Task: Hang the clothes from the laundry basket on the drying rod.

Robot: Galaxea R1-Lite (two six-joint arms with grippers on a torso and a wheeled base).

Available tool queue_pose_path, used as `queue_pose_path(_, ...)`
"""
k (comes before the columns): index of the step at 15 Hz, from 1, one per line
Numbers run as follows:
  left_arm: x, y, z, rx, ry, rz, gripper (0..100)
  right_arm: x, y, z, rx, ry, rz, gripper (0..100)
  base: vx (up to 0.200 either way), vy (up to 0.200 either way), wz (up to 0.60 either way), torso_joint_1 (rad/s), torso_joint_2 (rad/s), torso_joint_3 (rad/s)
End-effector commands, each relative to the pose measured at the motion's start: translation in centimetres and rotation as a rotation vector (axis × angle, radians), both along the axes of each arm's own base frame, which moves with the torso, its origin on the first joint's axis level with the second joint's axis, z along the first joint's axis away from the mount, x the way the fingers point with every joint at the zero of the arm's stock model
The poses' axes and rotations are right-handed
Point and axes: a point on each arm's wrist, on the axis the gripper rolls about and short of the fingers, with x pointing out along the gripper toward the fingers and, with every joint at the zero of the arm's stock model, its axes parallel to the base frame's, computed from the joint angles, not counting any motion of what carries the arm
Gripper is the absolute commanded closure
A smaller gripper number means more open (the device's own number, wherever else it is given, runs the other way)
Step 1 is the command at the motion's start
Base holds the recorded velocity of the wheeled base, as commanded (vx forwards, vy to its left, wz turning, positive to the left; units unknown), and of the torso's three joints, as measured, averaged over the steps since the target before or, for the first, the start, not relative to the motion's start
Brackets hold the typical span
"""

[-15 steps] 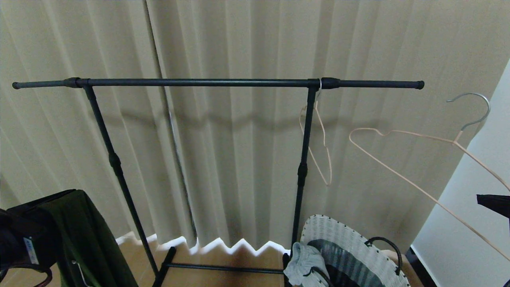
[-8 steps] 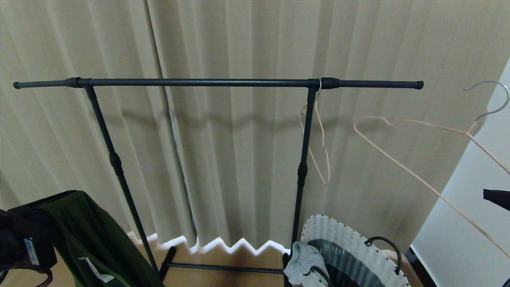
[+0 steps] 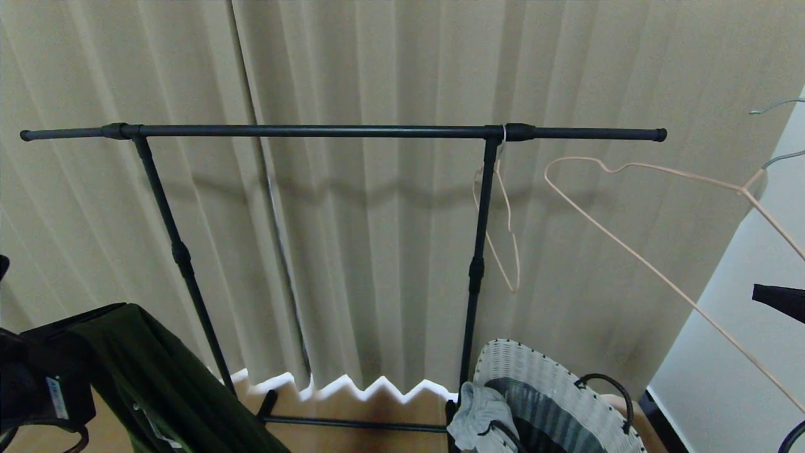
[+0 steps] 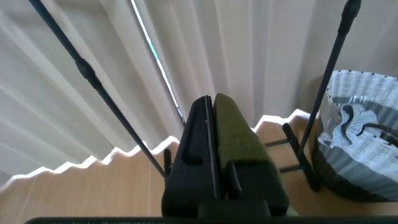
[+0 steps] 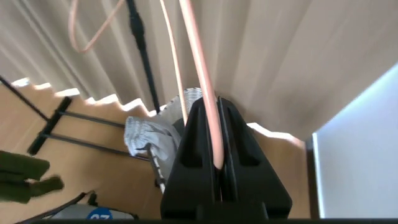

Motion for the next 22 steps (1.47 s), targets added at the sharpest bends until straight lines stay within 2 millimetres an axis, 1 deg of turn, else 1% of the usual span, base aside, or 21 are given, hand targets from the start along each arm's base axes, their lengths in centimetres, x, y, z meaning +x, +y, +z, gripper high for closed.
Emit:
queue_pose_path(1, 0.2, -0.1, 0.0, 0.003, 0.006, 0.000, 100, 0.0, 0.0, 0.0, 0.003, 0.000, 0.006, 100, 0.000, 0.200, 0.00, -0.012, 0.00, 0.007)
queue_pose_path(10, 0.3, -0.1, 0.0, 0.004, 0.008, 0.001, 100, 0.1, 1.4, 0.0, 0.010, 0.001, 0.106, 100, 0.000, 0.200, 0.00, 0.008, 0.01, 0.004)
queue_pose_path(20, 0.5, -0.1, -0.1, 0.007, 0.016, 0.001, 100, 0.2, 1.7, -0.1, 0.006, 0.009, 0.129, 100, 0.000, 0.200, 0.00, 0.005, 0.00, 0.003)
queue_pose_path(22, 0.5, -0.2, -0.2, 0.010, 0.018, -0.001, 100, 0.2, 1.8, -0.3, 0.005, 0.024, 0.134, 100, 0.000, 0.000, 0.00, 0.000, 0.00, 0.000)
